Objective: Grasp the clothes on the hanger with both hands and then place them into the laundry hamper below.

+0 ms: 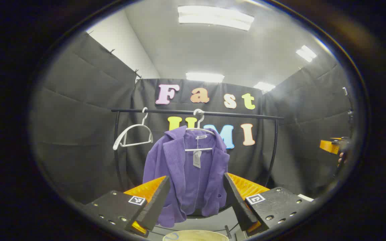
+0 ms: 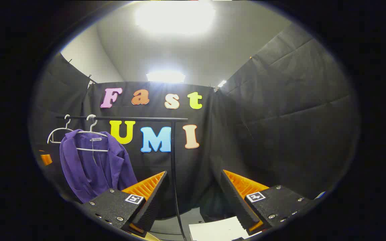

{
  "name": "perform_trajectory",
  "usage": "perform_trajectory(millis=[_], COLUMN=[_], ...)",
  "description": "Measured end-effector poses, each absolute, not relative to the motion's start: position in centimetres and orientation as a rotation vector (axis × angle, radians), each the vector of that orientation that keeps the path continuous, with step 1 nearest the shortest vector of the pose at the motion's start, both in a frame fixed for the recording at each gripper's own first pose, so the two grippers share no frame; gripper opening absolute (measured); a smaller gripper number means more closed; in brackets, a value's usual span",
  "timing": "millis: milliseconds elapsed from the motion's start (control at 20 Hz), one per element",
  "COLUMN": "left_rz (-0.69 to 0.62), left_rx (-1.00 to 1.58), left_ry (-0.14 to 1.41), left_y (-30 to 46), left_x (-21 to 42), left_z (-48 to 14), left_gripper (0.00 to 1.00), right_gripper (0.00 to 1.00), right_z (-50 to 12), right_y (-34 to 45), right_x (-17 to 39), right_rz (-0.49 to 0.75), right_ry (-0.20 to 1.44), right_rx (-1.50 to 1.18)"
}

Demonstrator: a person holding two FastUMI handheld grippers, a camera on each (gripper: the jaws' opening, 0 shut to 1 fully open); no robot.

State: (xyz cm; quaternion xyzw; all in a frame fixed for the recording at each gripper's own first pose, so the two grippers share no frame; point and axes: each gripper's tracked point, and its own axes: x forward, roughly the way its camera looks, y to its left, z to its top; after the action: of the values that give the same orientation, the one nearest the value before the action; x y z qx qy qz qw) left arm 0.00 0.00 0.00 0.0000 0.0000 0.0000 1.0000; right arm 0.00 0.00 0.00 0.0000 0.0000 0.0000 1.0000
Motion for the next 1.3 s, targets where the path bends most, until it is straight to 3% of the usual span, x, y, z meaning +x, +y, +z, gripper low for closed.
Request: perform_trajectory(millis=[50,550,1000,1300], left_rz=[-0.006,-0.015,0.09,0.144], left_rx=[-0.002,-0.004,-0.014,-0.033], left_ry=[0.0,0.008,0.054,0.017], left_y=[-0.2,0.2,4.0,4.9], left_x=[-0.1,-1.2,-2.6,-1.1], left_z=[0.0,-1.3,-2.3,0.5], left_gripper=[0.92,0.92,0.92,0.92], right_gripper=[0.95,0.95,0.95,0.95], right_z=[0.1,-1.3,-0.9,2.3], right_y=[0.6,3.6,12.4,19.3], right_x=[-0.2,-0.7,2.2,5.1], right_rz=[0.015,0.065,0.222,0.344], right_ry=[-0.008,0.05,0.095,0.105], right_rx=[0.007,0.012,0.052,0.055])
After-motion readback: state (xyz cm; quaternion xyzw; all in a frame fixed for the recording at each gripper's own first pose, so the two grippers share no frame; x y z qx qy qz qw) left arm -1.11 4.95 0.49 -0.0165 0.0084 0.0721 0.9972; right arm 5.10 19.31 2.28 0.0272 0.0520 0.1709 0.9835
